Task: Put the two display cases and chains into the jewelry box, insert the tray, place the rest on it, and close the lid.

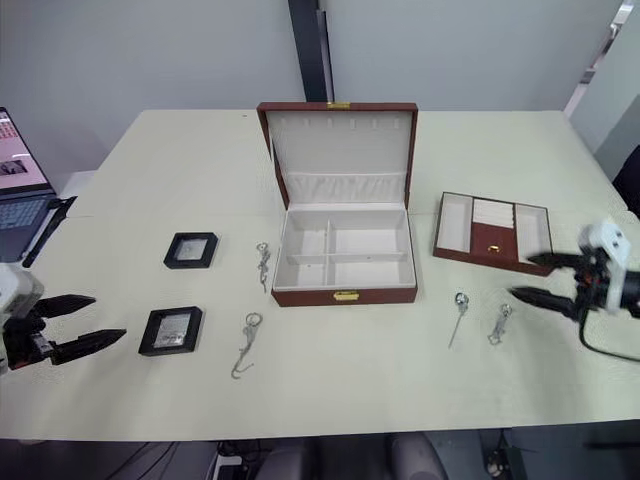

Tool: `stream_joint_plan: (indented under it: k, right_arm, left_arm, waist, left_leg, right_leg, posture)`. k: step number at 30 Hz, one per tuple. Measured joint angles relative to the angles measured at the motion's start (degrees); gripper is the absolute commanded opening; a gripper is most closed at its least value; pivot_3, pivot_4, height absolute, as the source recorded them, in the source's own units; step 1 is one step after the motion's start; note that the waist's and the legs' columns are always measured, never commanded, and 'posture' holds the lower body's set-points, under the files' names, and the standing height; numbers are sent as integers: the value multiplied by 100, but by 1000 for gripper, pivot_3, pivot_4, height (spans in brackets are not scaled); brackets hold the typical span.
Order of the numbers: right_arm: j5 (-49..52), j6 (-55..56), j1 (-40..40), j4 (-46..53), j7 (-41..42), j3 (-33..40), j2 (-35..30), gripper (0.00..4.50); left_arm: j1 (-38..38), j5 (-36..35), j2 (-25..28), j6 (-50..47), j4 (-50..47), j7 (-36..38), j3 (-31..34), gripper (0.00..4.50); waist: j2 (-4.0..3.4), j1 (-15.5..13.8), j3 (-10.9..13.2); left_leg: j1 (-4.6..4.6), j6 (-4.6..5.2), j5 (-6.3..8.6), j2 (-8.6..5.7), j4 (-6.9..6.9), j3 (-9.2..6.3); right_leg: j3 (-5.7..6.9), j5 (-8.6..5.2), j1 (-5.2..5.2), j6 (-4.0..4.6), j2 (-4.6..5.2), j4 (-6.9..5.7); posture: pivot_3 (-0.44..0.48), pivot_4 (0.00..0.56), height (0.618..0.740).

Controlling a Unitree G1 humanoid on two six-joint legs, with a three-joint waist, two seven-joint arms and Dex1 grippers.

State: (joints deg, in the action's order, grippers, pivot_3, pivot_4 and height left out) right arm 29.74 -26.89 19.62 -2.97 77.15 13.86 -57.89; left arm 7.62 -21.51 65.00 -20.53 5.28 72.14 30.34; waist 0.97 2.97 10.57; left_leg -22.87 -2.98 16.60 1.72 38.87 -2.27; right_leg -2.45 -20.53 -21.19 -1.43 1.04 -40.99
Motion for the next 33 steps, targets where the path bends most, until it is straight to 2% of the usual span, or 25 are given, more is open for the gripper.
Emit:
stream_joint_plan:
  k: [4,8,14,23,27,33]
  right_arm:
    - [678,-546,264,1354,-107,-408,370,4483]
    - [922,-706,340,2190,-406,-741,718,4483]
    - [965,-710,90,2931,-654,-1027,865,4483]
    - [843,-541,-327,3127,-758,-1103,864,4483]
    - [795,-488,-326,3125,-810,-1103,865,4500]
    - [784,-483,-312,3059,-852,-1110,865,4500]
  left_arm:
    - [-255,56,351,248,-75,519,-488,4500]
    - [-280,223,456,566,-275,920,-1011,4500]
    - [-342,543,458,1054,-486,1084,-1651,4500]
    - [-460,888,351,1497,-269,914,-2127,4500]
    - [-511,906,310,1591,-188,842,-2180,3647]
    - [-556,1008,256,1751,-2,717,-2223,1795]
  waist:
    - [0,-8,0]
    - [0,-31,1]
    - [1,-60,1]
    - [1,-73,1]
    - [1,-79,1]
    - [1,-75,1]
  left_leg:
    - [-8,1,1,-6,-1,-3]
    - [-8,1,0,-8,0,-2]
    - [-8,1,1,-6,0,-2]
    - [-7,1,1,-6,2,0]
    - [-6,1,1,-6,2,-1]
    - [-6,1,1,-5,2,-1]
  right_leg:
    - [3,0,-1,0,3,8]
    - [3,0,-2,0,4,8]
    - [3,0,-3,0,1,7]
    - [1,0,-5,0,-1,5]
    - [3,0,-4,0,0,4]
    - [2,0,-4,0,0,4]
  posture:
    - [0,150,740]
    - [0,150,740]
    - [0,150,740]
    - [0,150,740]
    - [0,150,740]
    - [0,150,740]
